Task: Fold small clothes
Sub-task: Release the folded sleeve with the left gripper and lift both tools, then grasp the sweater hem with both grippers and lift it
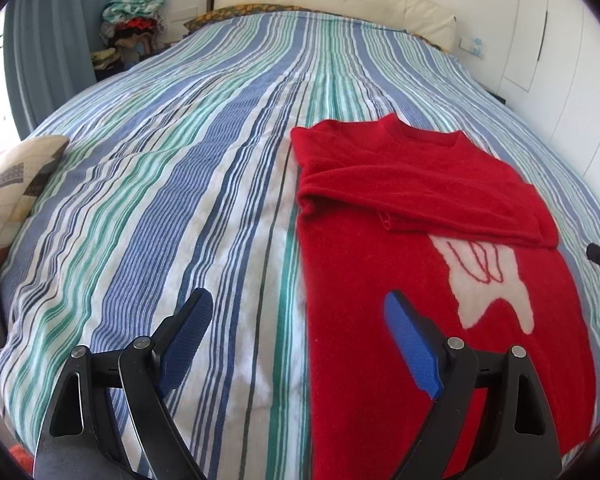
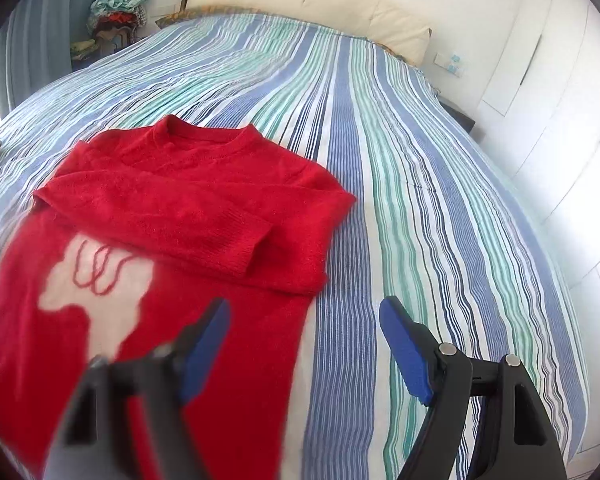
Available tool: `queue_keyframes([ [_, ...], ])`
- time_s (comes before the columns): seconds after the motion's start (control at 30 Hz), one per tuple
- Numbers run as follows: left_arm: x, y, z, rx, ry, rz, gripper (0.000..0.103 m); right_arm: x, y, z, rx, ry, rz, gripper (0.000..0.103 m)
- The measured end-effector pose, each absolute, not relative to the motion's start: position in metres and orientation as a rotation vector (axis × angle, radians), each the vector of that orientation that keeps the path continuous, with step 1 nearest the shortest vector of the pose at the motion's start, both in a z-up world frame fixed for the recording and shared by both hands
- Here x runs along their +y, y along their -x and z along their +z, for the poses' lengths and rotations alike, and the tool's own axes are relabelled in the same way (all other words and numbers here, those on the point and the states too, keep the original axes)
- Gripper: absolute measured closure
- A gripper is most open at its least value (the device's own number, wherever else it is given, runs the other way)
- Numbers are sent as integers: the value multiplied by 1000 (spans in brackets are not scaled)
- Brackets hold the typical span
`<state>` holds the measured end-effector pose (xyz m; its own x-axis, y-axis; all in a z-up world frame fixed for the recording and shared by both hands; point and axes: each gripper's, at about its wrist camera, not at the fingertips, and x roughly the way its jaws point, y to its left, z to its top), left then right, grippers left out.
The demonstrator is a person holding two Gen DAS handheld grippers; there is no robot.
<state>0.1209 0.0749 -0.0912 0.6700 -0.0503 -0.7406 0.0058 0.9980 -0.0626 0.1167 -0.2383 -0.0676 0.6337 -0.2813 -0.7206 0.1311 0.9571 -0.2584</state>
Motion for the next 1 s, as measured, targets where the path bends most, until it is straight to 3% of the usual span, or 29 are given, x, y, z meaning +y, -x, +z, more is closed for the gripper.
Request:
queue_keyframes([
  [0.27, 29, -68, -106, 894, -6, -106, 14, -226, -83, -71, 865, 176, -204, 27],
  [0.53, 7, -37, -132, 979, -124, -107, 13, -200, -18, -148, 1033, 182, -47, 26],
  [0.7, 17, -29, -136, 1032, -92, -92, 10, -220, 0, -163, 995, 90, -40, 8],
  [1.0, 19, -13, -141, 1079, -179, -102, 10, -233, 10, -164, 996, 74, -5, 5],
])
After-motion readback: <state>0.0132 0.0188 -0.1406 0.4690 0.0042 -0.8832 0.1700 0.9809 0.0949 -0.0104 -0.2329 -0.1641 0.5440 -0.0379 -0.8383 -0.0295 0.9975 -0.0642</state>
